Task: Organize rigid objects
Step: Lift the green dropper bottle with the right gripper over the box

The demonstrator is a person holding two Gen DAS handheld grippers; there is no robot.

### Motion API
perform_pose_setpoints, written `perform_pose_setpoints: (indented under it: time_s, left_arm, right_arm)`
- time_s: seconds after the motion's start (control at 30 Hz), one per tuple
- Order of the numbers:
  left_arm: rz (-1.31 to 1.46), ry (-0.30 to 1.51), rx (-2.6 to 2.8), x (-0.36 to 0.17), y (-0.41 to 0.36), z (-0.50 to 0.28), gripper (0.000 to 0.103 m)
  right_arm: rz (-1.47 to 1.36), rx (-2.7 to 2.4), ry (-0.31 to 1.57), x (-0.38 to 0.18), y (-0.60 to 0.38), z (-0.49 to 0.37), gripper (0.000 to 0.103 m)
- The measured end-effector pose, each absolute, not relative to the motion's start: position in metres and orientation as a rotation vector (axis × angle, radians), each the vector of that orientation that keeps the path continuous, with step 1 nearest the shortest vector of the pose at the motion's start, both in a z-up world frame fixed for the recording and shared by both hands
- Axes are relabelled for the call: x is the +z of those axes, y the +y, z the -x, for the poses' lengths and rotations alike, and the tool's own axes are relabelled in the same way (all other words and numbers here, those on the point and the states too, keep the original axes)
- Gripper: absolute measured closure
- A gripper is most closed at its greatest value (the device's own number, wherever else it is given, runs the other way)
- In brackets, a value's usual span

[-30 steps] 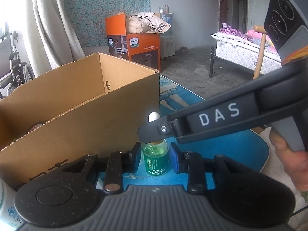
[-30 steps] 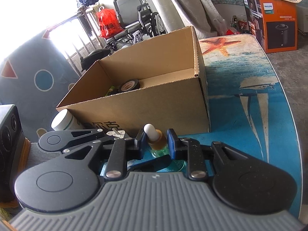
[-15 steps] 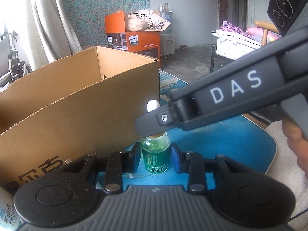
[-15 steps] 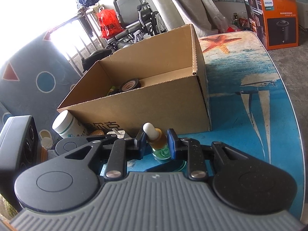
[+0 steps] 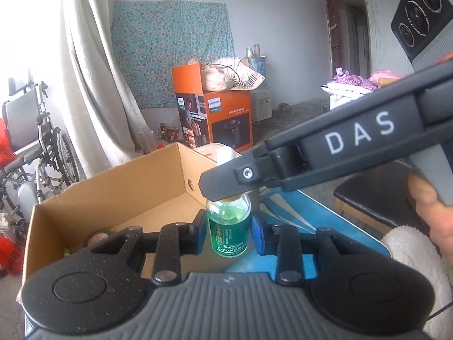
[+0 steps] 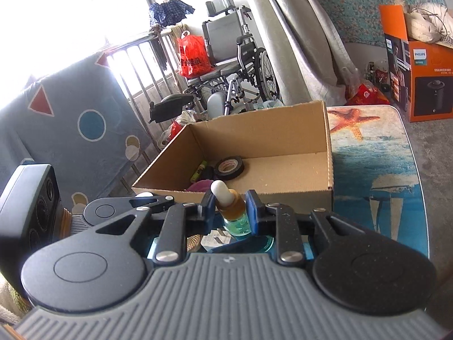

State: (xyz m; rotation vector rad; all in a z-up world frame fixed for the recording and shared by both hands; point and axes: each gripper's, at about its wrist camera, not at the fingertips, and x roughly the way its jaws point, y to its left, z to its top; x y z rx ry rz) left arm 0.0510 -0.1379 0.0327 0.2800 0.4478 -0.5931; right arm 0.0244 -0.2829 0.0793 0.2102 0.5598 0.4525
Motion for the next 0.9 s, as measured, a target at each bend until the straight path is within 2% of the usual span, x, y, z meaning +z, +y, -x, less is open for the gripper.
perform_pose_setpoints:
  time_s: [0.17,0.33,0.67,0.9]
  left_arm:
    - [-0.208,0.463,-0.546,0.07,-0.122,-0.092,0.069]
    - [-0.043,0.612,-0.494,0.071,-0.108,-0.169,0.07]
    - [0.071,0.846,-0.34,0.023,-0.095,-0.276,0.07]
    - [0.081,0.928,-0.274,0.003,-0.093,-0.308,0.069]
  right_arm:
    - [-0.129,0.522,0.51,0.127,-0.264,-0.061,0.081]
    - [-0.115,0.574,0.596,0.141,-0.252,-0.142,0.08]
    - [-0.114,0.594,0.803,0.087,-0.233,-0.279,0.081]
    - [-0.116,0.615,0.856,0.049,-0.224,-0.315,0.081]
